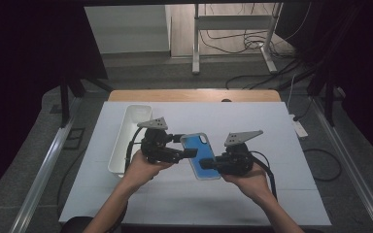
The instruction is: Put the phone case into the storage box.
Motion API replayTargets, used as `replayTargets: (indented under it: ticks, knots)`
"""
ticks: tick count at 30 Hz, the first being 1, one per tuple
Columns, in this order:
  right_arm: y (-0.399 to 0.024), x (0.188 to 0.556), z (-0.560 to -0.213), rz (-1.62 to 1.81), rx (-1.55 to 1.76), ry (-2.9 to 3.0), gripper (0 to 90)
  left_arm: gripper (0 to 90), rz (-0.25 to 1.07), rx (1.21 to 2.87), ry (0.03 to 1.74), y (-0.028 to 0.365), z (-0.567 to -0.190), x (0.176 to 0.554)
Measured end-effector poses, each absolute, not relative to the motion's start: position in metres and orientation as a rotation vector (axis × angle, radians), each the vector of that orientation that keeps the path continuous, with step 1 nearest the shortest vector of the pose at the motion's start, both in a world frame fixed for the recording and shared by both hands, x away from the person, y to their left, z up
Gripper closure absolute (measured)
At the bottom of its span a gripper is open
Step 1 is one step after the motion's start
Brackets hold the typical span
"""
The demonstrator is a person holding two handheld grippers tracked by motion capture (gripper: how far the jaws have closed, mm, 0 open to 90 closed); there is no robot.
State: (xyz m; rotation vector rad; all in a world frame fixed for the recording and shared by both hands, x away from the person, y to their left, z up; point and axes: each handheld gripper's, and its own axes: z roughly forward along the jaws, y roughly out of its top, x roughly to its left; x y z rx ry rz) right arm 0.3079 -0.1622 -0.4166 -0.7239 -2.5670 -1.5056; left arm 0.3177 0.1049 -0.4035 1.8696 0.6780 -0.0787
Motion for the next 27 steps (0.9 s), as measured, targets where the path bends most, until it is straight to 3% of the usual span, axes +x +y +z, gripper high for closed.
replayTargets:
  ticks: [7, 19, 21, 27]
  knots:
    - [-0.1625, 0.3048, -0.4140, -1.546, -0.777, -2.647, 85.6, 1.2, 0.081, 1.914, 0.770, 0.1050, -0.4016, 0.3158]
    - [-0.1642, 0.3006, -0.4113, -1.598, -0.911, -2.732, 85.6, 0.6, 0.140, 1.905, 0.861, 0.1081, -0.4054, 0.3171]
    - [-0.1639, 0.3005, -0.4117, -1.595, -0.921, -2.744, 85.6, 4.8, 0.153, 1.906, 0.855, 0.1064, -0.4048, 0.3156]
    - [-0.1625, 0.2990, -0.4115, -1.610, -0.946, -2.746, 85.6, 35.5, 0.140, 1.905, 0.818, 0.1022, -0.4038, 0.3109]
